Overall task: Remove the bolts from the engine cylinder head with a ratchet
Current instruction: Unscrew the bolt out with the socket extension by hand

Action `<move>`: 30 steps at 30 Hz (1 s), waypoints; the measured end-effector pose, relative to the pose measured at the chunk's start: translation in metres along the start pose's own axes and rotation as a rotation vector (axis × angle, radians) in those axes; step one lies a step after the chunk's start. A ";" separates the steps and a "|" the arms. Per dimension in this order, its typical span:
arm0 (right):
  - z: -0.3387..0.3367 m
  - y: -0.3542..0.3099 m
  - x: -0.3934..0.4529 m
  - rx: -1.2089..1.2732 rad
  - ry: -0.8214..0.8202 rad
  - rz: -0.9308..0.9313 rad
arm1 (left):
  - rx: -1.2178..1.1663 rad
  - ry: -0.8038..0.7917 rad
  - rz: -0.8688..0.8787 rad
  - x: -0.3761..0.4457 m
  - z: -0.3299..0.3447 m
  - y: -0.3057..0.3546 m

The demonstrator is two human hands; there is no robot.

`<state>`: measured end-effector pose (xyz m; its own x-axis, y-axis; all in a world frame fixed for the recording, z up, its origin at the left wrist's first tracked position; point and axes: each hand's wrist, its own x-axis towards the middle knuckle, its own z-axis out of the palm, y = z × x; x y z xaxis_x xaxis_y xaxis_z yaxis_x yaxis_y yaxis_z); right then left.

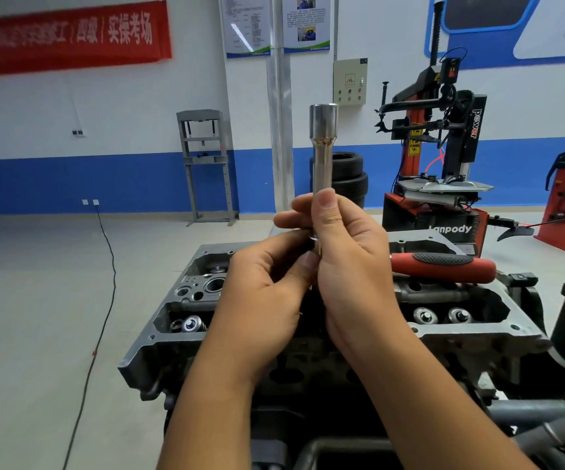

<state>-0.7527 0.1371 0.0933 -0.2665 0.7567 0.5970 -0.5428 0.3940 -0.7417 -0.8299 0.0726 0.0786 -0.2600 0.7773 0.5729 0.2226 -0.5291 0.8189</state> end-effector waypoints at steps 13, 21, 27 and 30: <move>0.001 0.002 0.001 -0.027 0.060 -0.027 | 0.013 -0.005 0.010 0.001 0.001 -0.002; 0.000 0.000 0.000 0.029 0.038 -0.042 | 0.145 0.181 0.058 0.003 0.006 -0.006; 0.000 0.002 0.001 -0.011 0.078 -0.042 | 0.063 0.056 0.016 0.002 0.003 -0.002; 0.002 -0.002 -0.001 0.015 0.069 -0.023 | 0.096 0.201 0.017 0.003 0.004 -0.005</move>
<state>-0.7530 0.1348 0.0946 -0.1986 0.7817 0.5912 -0.5605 0.4042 -0.7228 -0.8277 0.0789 0.0757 -0.4354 0.6796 0.5904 0.3146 -0.4996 0.8071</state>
